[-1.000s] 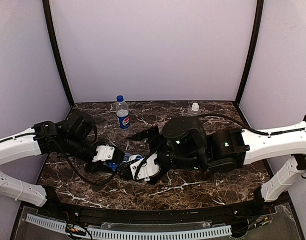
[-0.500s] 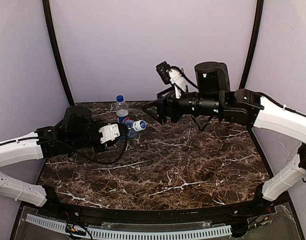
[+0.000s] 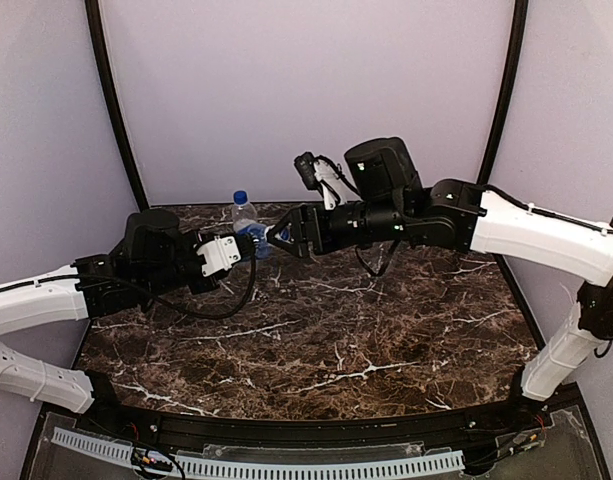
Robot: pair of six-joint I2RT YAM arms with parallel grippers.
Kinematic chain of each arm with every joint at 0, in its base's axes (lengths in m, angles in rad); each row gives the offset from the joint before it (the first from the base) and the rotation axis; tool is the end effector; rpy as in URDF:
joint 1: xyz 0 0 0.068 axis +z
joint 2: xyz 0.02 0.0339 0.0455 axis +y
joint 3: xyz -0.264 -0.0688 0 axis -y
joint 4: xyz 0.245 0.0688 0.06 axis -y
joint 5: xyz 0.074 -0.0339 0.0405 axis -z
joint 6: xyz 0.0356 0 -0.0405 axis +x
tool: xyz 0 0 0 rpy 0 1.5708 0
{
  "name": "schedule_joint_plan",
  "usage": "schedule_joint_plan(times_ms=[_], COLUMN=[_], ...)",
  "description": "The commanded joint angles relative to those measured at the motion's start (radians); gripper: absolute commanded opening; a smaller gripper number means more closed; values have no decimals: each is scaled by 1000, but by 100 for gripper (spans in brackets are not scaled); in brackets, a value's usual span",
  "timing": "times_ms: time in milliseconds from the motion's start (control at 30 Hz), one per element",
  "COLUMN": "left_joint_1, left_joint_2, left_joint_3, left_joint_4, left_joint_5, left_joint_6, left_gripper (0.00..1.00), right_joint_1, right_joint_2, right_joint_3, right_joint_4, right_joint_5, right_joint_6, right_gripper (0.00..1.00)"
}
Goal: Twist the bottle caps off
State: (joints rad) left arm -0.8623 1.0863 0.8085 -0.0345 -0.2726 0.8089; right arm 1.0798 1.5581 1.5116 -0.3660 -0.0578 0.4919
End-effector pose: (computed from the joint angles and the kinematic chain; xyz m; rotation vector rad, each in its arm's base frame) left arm 0.1713 -0.1852 0.3044 1.2602 1.3911 0.2198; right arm 0.1701 0.3224 0.3821 -0.6609 2.0430 1.0370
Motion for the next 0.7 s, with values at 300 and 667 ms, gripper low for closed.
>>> schedule_joint_plan(times_ms=[300,667], left_joint_1=[-2,-2], left_joint_2=[0,-15], left_joint_3=[-28,-17], left_joint_4=[25,-264], left_joint_5=[5,260], left_joint_6=[13,64], left_gripper=[30,26], right_joint_1=[15,212], right_joint_2=[40,-15], right_joint_3=[63,-53], right_joint_4=[5,-69], right_joint_5=[-73,40], right_joint_6=[-39,-976], right_gripper=[10,0])
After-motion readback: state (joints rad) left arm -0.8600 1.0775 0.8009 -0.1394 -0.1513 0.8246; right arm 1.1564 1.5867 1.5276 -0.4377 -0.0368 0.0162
